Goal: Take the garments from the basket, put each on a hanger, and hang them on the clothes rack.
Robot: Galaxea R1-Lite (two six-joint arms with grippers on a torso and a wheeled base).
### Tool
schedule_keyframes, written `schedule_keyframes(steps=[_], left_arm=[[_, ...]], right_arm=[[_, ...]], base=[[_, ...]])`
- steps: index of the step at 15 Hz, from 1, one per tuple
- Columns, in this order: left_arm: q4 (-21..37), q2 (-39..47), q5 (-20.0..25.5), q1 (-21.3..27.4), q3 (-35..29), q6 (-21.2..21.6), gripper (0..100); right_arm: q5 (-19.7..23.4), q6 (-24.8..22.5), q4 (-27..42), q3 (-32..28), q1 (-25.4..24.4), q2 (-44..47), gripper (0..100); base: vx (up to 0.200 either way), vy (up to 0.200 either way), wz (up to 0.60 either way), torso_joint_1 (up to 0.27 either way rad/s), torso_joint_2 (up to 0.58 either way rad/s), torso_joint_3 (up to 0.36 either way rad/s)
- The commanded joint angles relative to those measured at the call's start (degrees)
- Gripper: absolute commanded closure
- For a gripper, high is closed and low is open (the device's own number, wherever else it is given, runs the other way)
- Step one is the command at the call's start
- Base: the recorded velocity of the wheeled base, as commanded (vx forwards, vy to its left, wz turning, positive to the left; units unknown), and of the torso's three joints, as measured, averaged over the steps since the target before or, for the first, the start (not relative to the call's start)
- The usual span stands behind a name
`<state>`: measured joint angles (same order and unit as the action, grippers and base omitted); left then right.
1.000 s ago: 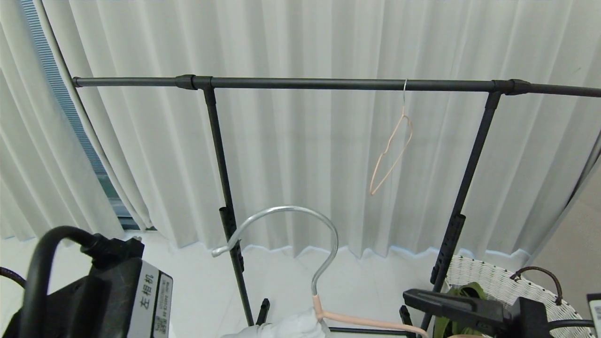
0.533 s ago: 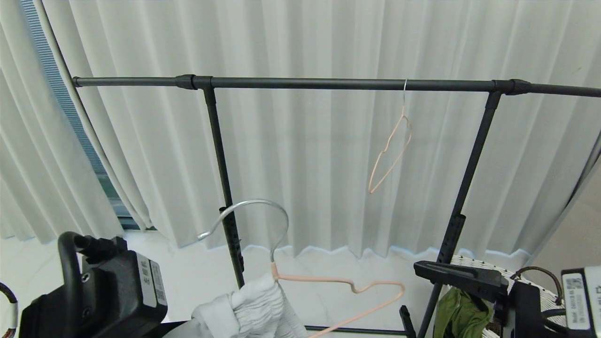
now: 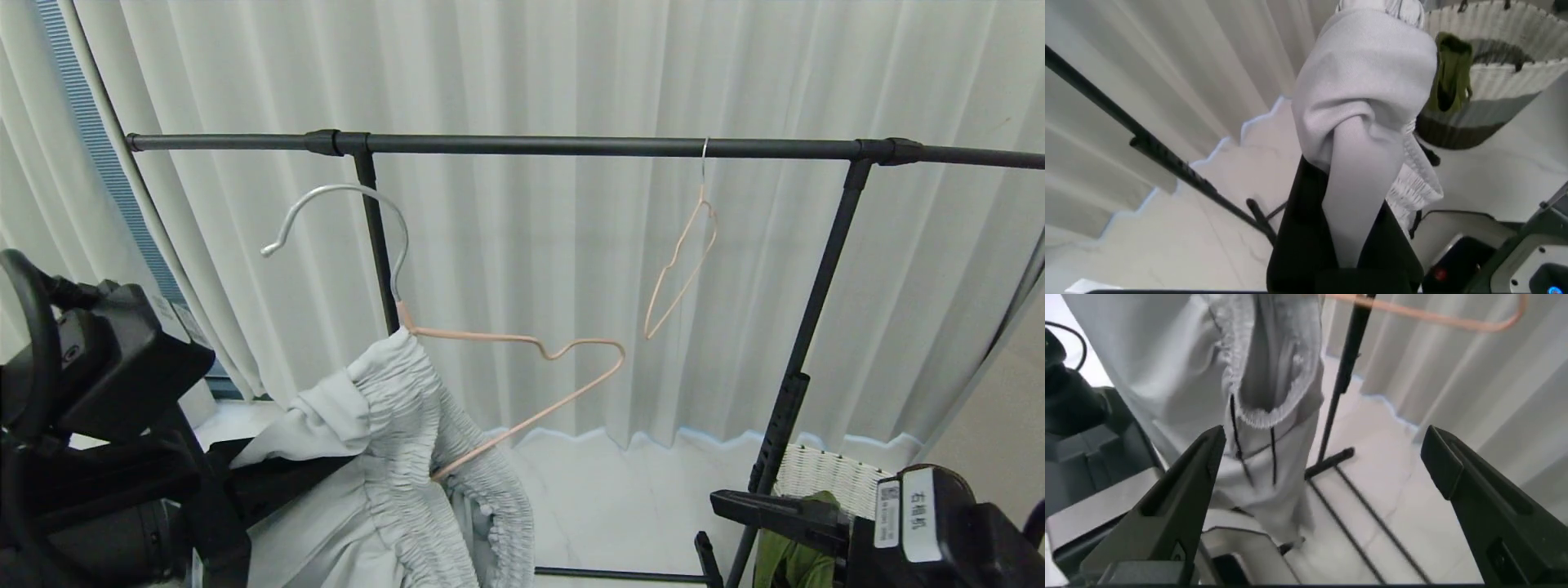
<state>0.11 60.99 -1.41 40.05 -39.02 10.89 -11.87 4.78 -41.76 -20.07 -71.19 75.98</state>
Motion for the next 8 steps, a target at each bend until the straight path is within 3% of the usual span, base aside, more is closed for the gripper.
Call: schedule_keyframes(steps=[1, 4, 8], left_arm=[[-0.1, 0.1, 0.1, -0.1, -1.8, 0.0, 100], [-0.1, 0.2, 1.3, -0.1, -3.7, -0.2, 100], [-0.2, 0.6, 2.9, 0.0, -4.8, -0.2, 100]], right_arm=[[0.0, 3.5, 0.0, -1.3, 0.0, 5.7, 0], [-0.3, 12.5, 0.0, -7.1, 1.6, 12.1, 0], [-0.3, 16.7, 0.0, -13.9, 5.3, 18.1, 0]], base=[[0.000, 0.000, 0.00, 0.000, 0.00, 0.000], [0.000, 0.000, 0.00, 0.000, 0.00, 0.000], [0.000, 0.000, 0.00, 0.000, 0.00, 0.000]])
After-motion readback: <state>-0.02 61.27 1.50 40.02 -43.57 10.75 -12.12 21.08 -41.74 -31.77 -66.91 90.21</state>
